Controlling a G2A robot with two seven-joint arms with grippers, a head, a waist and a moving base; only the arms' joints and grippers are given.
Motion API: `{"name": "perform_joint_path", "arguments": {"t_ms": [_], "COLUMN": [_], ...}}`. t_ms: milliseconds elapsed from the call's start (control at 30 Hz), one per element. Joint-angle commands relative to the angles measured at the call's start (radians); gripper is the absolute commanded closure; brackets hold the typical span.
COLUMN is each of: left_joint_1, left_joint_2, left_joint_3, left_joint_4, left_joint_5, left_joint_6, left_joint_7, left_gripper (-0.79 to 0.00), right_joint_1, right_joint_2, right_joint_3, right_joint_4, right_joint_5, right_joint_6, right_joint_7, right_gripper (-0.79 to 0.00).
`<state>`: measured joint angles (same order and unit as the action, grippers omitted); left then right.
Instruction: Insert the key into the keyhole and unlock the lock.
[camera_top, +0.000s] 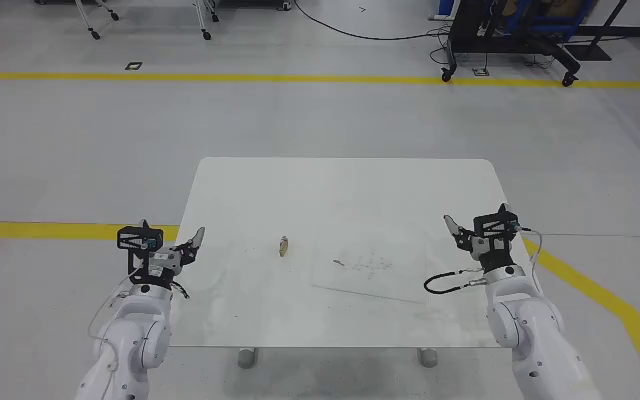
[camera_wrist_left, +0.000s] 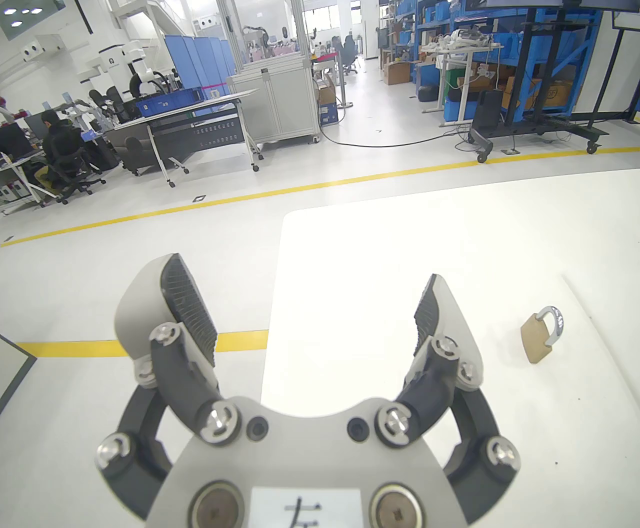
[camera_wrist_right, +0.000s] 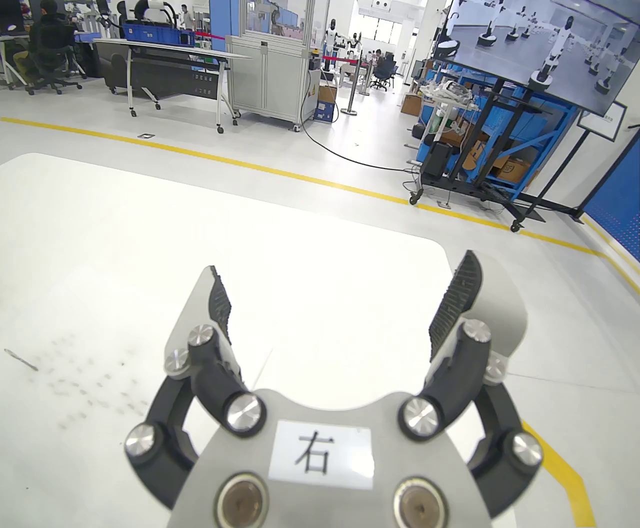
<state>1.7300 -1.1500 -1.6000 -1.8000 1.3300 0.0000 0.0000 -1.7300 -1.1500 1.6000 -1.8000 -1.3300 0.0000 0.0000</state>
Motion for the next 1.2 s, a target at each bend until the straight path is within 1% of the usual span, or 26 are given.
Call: {"name": "perform_joint_path", "arguments": {"t_ms": [0, 100, 200, 300, 367, 467, 867, 967, 1067, 1167], "left_joint_1": [0.0, 0.0, 0.0, 0.0, 0.0, 0.0, 0.0, 0.0, 0.0, 0.0], "left_joint_2": [0.0, 0.0, 0.0, 0.0, 0.0, 0.0, 0.0, 0.0, 0.0, 0.0], "left_joint_3": [0.0, 0.0, 0.0, 0.0, 0.0, 0.0, 0.0, 0.0, 0.0, 0.0], "left_joint_4": [0.0, 0.0, 0.0, 0.0, 0.0, 0.0, 0.0, 0.0, 0.0, 0.0], "left_joint_5": [0.0, 0.0, 0.0, 0.0, 0.0, 0.0, 0.0, 0.0, 0.0, 0.0], "left_joint_6": [0.0, 0.0, 0.0, 0.0, 0.0, 0.0, 0.0, 0.0, 0.0, 0.0], "left_joint_7": [0.0, 0.0, 0.0, 0.0, 0.0, 0.0, 0.0, 0.0, 0.0, 0.0], "left_gripper": [-0.785, -0.785, -0.785, -0.785, -0.785, -0.785, -0.785, -0.785, -0.785, -0.785], "right_joint_1": [0.0, 0.0, 0.032, 0.099, 0.138, 0.189, 0.189, 0.217, 0.269, 0.336], "right_joint_2": [0.0, 0.0, 0.001, -0.003, -0.01, -0.019, -0.019, -0.023, -0.027, -0.026], "right_joint_3": [0.0, 0.0, -0.044, -0.143, -0.217, -0.296, -0.296, -0.339, -0.372, -0.411], "right_joint_4": [0.0, 0.0, 0.023, 0.07, 0.107, 0.161, 0.161, 0.177, 0.23, 0.281], "right_joint_5": [0.0, 0.0, -0.006, -0.057, -0.048, -0.025, -0.025, -0.048, -0.023, -0.027], "right_joint_6": [0.0, 0.0, -0.104, -0.192, -0.249, -0.329, -0.329, -0.362, -0.446, -0.608], "right_joint_7": [0.0, 0.0, 0.043, 0.092, 0.089, 0.091, 0.091, 0.107, 0.078, 0.088], "right_gripper": [-0.785, -0.785, -0.785, -0.785, -0.785, -0.785, -0.785, -0.785, -0.785, -0.785]}}
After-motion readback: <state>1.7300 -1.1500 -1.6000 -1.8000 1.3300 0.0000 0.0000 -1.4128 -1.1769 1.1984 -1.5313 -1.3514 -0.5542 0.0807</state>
